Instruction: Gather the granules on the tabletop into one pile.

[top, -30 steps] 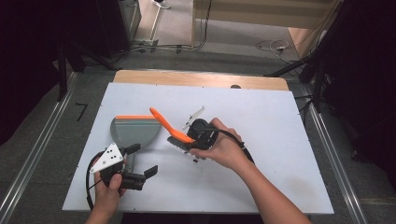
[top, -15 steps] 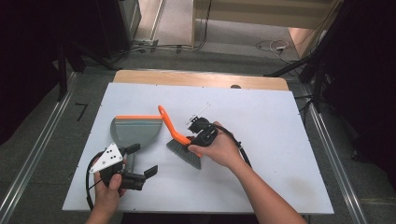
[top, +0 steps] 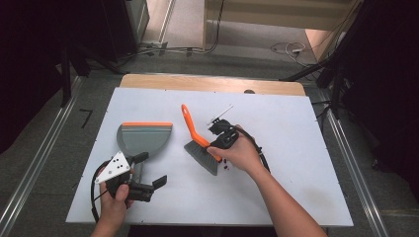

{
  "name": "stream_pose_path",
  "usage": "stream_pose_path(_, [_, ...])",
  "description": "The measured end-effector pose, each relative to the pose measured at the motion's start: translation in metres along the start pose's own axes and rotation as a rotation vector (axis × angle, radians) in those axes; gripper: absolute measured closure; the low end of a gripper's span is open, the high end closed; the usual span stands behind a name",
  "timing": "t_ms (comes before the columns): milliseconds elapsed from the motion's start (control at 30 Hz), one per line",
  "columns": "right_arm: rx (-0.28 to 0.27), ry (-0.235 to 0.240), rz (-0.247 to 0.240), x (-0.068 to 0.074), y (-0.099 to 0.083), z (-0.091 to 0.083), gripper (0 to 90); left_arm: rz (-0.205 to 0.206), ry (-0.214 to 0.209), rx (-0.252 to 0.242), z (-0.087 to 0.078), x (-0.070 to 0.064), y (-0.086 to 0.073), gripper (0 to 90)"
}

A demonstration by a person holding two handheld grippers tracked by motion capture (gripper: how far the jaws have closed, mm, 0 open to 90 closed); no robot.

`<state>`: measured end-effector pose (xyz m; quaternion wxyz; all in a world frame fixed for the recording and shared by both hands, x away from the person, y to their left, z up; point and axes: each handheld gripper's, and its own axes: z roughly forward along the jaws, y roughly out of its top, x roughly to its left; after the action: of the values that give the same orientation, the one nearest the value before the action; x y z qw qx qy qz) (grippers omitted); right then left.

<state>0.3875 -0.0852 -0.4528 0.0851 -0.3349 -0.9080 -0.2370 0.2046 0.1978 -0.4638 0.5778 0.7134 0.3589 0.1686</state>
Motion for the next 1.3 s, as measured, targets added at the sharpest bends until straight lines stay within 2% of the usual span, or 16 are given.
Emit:
stream_pose_path(200, [-0.01, -0.011, 0.038, -0.012, -0.003, -0.006, 68.4, 0.0, 0.0, 0.002, 0.001, 0.0, 0.0, 0.3])
stream_pose_path(700, [-0.034, -0.031, 0.077, -0.033, -0.011, -0.016, 68.3, 0.0, -0.001, 0.005, 0.001, 0.0, -0.001, 0.3])
stream_pose_path(1300, [-0.054, -0.06, 0.113, -0.042, -0.018, -0.025, 68.4, 0.002, 0.0, 0.003, 0.0, -0.001, 0.0, 0.3])
